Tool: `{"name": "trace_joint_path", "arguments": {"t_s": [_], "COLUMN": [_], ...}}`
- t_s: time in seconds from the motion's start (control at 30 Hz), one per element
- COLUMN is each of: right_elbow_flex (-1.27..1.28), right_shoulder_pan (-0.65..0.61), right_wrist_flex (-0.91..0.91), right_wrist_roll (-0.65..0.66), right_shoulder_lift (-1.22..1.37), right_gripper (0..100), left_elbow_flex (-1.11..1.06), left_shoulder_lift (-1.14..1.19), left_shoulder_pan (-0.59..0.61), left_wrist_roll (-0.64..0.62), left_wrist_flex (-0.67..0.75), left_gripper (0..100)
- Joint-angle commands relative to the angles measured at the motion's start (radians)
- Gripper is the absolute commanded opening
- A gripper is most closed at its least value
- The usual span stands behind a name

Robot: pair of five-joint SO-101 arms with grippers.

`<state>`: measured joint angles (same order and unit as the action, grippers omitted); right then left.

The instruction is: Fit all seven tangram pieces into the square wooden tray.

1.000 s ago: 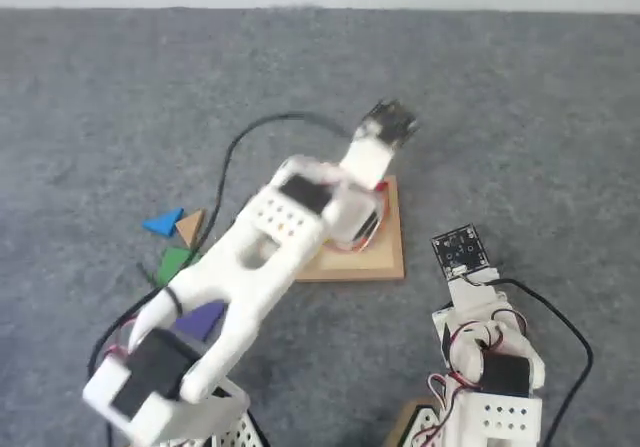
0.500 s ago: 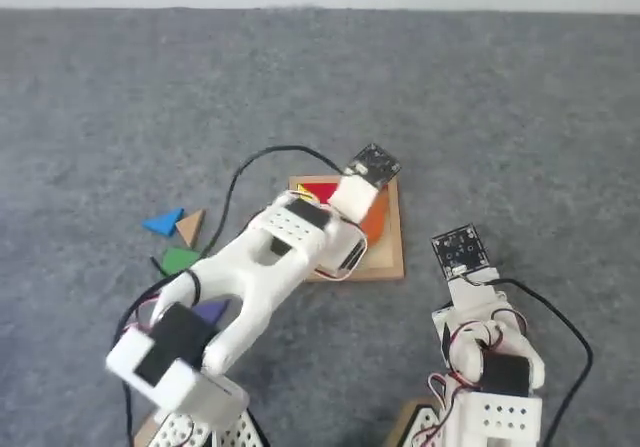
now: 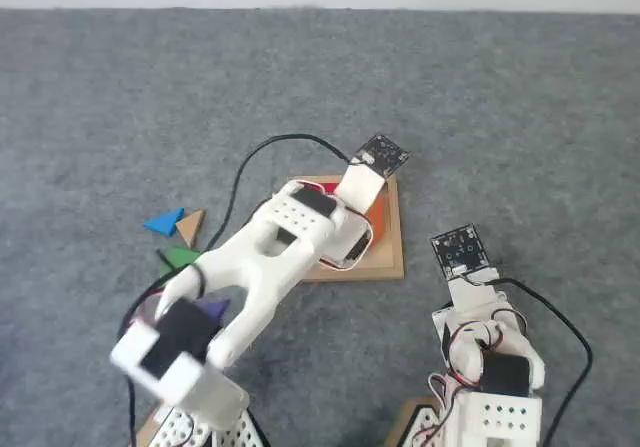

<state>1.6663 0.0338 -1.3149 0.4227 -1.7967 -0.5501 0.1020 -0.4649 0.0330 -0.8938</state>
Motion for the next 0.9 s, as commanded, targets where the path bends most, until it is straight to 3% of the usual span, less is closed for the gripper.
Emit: {"name": "trace_joint_path", "arguments": {"t_s": [0.0,0.17,0.4,0.87], "right_elbow_flex": [0.017,0.017,0.017,0.017], "right_shoulder_pan": [-0.004,-0.004,-0.004,-0.004], "right_wrist_flex": [-0.001,-0.001,-0.001,-0.001], "right_wrist_roll": [0.008,0.008,0.008,0.008], "right_shoulder_lift": [-0.016,-0.016,-0.016,-0.016], "right_gripper": [0.8,0.8,0.8,0.8], "left_elbow_flex": [-0.082,-0.148,-0.068,0.17], "left_shoulder_lift": [-0.207,-0.273,-0.124,0.14], "left_shoulder_pan": [-0.017,-0.025,-0.038,-0.034], "left_wrist_roll": [-0.002,-0.003,0.0,0.041], "left_wrist_flex": [-0.003,0.021,0.025,0.02], "left_gripper": [10,15,23,17]}}
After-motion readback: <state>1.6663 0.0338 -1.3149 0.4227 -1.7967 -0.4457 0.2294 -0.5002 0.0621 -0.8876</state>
